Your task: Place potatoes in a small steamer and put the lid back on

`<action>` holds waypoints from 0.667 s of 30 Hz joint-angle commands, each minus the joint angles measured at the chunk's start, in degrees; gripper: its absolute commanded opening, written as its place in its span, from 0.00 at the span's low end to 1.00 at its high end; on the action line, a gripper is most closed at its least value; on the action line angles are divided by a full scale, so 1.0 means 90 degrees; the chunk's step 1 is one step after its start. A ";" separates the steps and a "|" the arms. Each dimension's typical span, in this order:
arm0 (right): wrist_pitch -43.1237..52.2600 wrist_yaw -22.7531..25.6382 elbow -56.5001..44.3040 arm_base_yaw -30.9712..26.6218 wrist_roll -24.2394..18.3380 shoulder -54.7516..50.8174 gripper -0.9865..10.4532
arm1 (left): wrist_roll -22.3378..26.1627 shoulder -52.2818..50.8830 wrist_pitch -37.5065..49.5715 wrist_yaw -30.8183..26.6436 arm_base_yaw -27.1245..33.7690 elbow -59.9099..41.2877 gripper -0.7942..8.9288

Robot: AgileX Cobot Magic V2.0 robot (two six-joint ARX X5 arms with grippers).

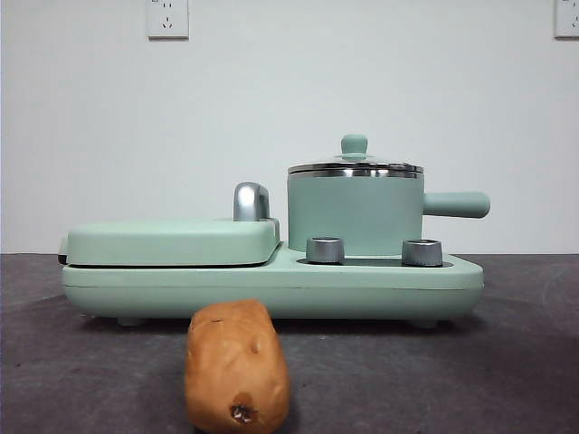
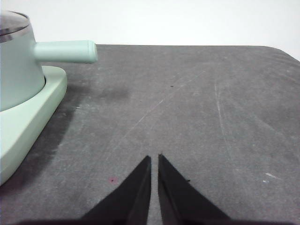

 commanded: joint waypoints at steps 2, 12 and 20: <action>0.0073 -0.0053 -0.0027 0.0017 -0.0017 -0.0012 0.11 | -0.0189 -0.0007 -0.0019 0.0005 0.0005 -0.0121 0.09; 0.0379 -0.0585 0.0034 0.0022 0.1569 -0.0012 0.10 | -0.1217 0.0029 0.0255 0.0323 0.0000 -0.0005 0.09; -0.0534 -0.1015 0.1224 0.0163 0.2630 0.0250 0.10 | -0.2142 0.0891 -0.0024 0.0908 -0.0073 0.1044 0.09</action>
